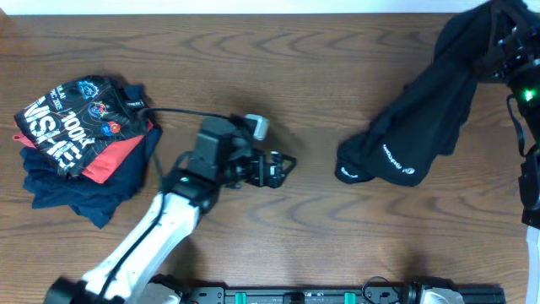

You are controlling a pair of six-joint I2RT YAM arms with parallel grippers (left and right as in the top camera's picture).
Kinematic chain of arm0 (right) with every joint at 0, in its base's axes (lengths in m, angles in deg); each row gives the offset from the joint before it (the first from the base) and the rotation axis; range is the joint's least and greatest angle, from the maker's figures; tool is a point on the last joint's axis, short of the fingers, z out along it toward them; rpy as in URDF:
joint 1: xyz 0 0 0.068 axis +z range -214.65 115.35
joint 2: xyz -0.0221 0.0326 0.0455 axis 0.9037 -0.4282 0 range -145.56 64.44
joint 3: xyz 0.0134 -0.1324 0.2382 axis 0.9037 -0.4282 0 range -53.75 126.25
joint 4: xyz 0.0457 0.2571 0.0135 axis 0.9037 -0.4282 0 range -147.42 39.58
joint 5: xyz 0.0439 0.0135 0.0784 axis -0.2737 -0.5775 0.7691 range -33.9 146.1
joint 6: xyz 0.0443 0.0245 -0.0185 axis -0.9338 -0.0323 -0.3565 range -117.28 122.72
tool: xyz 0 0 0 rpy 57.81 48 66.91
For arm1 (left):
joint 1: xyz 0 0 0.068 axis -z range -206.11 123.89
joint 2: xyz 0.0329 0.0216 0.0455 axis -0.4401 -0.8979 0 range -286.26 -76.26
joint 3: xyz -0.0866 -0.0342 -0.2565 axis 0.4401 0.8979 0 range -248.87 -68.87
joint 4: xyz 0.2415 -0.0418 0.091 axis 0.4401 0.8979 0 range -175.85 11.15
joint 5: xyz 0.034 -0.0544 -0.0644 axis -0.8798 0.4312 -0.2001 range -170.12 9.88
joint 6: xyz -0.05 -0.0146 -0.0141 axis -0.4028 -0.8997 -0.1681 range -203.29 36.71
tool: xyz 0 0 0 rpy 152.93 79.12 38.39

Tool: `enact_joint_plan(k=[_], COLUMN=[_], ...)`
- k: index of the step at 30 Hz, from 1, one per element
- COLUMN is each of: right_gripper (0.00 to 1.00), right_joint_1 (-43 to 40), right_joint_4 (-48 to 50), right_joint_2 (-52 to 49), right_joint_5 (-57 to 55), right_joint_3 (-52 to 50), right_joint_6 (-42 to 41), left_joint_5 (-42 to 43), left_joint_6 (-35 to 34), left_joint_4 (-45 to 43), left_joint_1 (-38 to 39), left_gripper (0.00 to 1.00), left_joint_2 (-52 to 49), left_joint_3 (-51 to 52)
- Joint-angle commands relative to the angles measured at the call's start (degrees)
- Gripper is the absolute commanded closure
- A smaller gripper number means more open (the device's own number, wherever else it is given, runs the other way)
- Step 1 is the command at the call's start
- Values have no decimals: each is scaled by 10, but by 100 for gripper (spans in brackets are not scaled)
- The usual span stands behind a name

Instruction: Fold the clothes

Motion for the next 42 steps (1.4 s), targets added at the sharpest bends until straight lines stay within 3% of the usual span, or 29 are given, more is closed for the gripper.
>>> enact_joint_plan(k=[1,8,16,29,33,42], right_gripper=[99,99,99,99,99,99], right_joint_1=[6,6,6,6,6,7], right_joint_4=[35,-2,-29,-31,-49,-65], right_joint_2=[21,33,24,24,20,-2], right_joint_5=[33,-3,7,134,76,148], right_joint_3=[5,5,5,5,5,5], right_joint_6=[-18,-22,-22,21,21,5], left_joint_5=[-9,-83,-83,-45,-14,-51], left_joint_6=[-38,-81,-99,-93,-92,-92], left_joint_4=[-61,-193,-200,-217,-217,-273], left_joint_1=[45,118,127,138,151,167], left_gripper=[2,2,2,2,2,2], left_joint_2=[-50,-170,-263,-221,-200,-169], left_joint_3=[-9,-10,-53,-113,-115,-115])
